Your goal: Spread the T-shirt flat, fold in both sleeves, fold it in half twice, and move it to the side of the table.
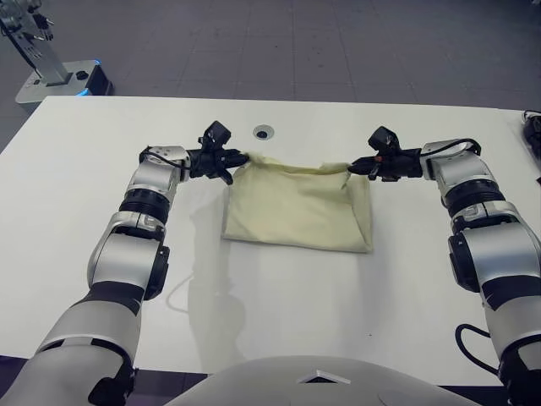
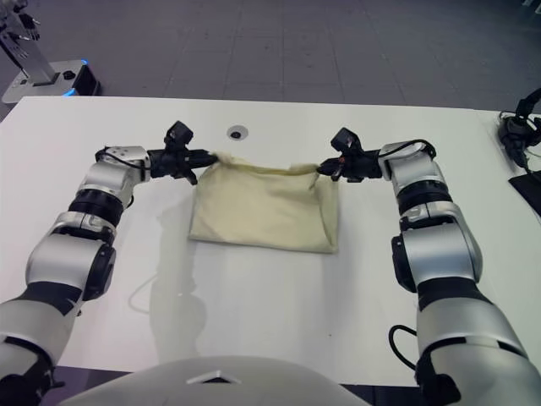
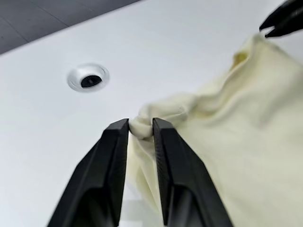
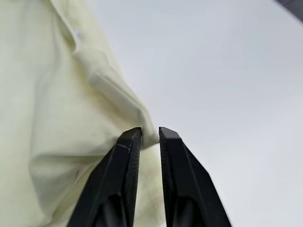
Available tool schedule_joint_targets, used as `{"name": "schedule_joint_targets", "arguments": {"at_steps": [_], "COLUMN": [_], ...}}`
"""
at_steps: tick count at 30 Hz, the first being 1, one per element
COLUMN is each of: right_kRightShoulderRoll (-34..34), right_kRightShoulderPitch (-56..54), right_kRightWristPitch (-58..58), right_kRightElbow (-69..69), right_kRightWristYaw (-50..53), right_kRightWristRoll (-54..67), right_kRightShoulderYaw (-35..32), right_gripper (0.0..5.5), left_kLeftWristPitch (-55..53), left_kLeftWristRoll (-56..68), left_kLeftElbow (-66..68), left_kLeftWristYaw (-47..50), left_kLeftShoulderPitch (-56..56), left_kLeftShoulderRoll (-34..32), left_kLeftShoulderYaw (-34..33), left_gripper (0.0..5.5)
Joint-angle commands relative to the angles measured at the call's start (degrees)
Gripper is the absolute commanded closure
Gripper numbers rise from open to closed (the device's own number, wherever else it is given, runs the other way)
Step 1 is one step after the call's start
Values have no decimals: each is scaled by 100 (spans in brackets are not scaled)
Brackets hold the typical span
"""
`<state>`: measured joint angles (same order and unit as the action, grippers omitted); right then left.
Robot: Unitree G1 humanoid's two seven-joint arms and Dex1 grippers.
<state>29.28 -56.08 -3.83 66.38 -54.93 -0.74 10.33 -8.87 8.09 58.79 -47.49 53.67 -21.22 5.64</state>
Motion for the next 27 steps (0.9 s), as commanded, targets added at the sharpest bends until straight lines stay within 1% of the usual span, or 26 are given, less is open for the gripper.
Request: {"name": "schedule_joint_targets", "arguments": {"at_steps": [1,2,5,8,10,12,17,19,22,24,27], "right_kRightShoulderRoll": [-47,-49,-29,-17,5,26,269,397,575,734,1149], "right_kRightShoulderPitch": [158,291,701,862,868,822,843,873,975,1231,1965], "right_kRightWristPitch": [631,775,1279,1750,1975,2201,2817,3036,3363,3466,3256], "right_kRightElbow": [-640,-912,-1753,-1921,-1788,-1538,-1118,-1090,-1203,-1677,-3263], "right_kRightWristYaw": [872,917,936,1018,1106,1179,1266,1235,1099,615,-446], "right_kRightWristRoll": [-181,-206,-453,-904,-1127,-1372,-1994,-2198,-2416,-2252,-1699], "right_kRightShoulderYaw": [-173,-161,84,437,580,738,1130,1264,1440,1465,1518], "right_gripper": [401,387,339,282,248,216,133,106,46,17,11], "left_kLeftWristPitch": [-50,-117,-620,-1289,-1452,-1599,-1764,-1729,-1610,-1421,-726], "left_kLeftWristRoll": [108,47,-335,-510,-681,-795,-1324,-1596,-2019,-2255,-2591], "left_kLeftElbow": [-826,-1331,-3442,-5450,-6222,-6704,-7311,-7279,-7087,-6803,-5810], "left_kLeftWristYaw": [745,808,813,770,733,680,593,614,638,614,435], "left_kLeftShoulderPitch": [124,-107,-1302,-2458,-2964,-3318,-3643,-3670,-3656,-3540,-2933], "left_kLeftShoulderRoll": [-308,-409,-768,-1026,-1125,-1155,-1347,-1460,-1637,-1704,-1601], "left_kLeftShoulderYaw": [-587,-597,-222,163,429,644,1272,1438,1621,1760,2121], "left_gripper": [391,375,325,267,231,198,110,83,19,10,10]}}
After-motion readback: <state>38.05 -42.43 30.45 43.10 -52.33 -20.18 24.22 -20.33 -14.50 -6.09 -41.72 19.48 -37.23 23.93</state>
